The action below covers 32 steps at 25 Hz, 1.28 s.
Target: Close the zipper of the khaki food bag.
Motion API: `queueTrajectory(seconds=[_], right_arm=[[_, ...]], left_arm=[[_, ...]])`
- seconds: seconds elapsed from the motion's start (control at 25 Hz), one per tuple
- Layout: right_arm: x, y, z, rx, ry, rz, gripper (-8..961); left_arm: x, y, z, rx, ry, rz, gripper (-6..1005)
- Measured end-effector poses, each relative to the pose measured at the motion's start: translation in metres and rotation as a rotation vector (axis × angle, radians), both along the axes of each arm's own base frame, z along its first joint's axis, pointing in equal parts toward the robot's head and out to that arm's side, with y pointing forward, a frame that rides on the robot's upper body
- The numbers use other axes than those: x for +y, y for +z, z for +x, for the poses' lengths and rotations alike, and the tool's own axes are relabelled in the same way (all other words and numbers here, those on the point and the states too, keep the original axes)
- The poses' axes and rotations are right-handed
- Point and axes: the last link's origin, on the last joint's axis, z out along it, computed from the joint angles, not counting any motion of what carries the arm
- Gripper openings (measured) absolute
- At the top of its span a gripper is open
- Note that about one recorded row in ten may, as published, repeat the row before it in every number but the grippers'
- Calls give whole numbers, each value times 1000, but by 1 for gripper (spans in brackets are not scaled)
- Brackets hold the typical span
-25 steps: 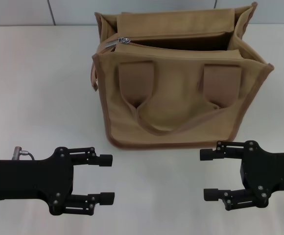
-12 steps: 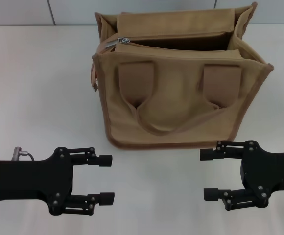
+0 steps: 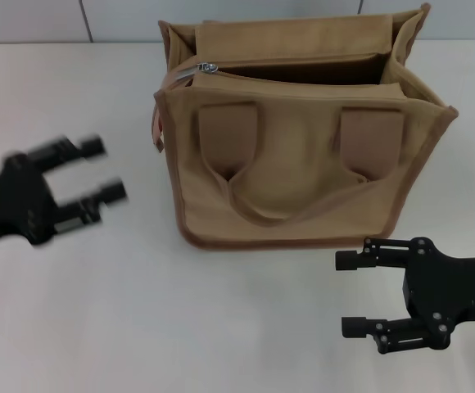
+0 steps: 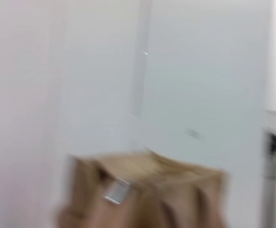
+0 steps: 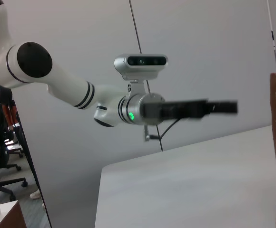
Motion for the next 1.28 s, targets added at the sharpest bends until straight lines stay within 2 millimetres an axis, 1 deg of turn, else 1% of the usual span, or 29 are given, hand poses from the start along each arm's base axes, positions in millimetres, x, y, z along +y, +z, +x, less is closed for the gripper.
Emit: queueTrajectory(seconds=[0.08,0.16,0.24,0.4,0.52,0.68,0.8,0.96,1.16,1.24,1.28], right_arm=[[0,0,0,1,-1,-1,782],[-1,0,0,2,-2,-2,782],[-1,0,1,1,-2,-2,782],[-1,1,1,1,-1,-1,782],[-1,1,1,-1,-3,-2,782],[-1,3,2,-2,-6,-2,782],[-1,3,2,-1,-6,-3,782],[-2,3,3,2,-9,-2,783],[-2,4,4,2,-13,0,783],[-2,4,4,1,-13,1,783],[-2,4,4,1,-13,2,783]], left_arm=[[6,7,-6,-14,52,87,713],[15,6,-10,2,101,142,709],[29,2,-11,29,146,181,706],[56,-10,-4,99,184,198,700],[69,-23,7,154,153,163,695],[77,-38,24,202,75,121,689],[83,-44,29,233,54,127,684],[90,-44,30,263,50,164,678],[91,-38,31,224,61,198,670],[91,-36,32,212,60,202,453],[90,-36,32,210,58,202,432]])
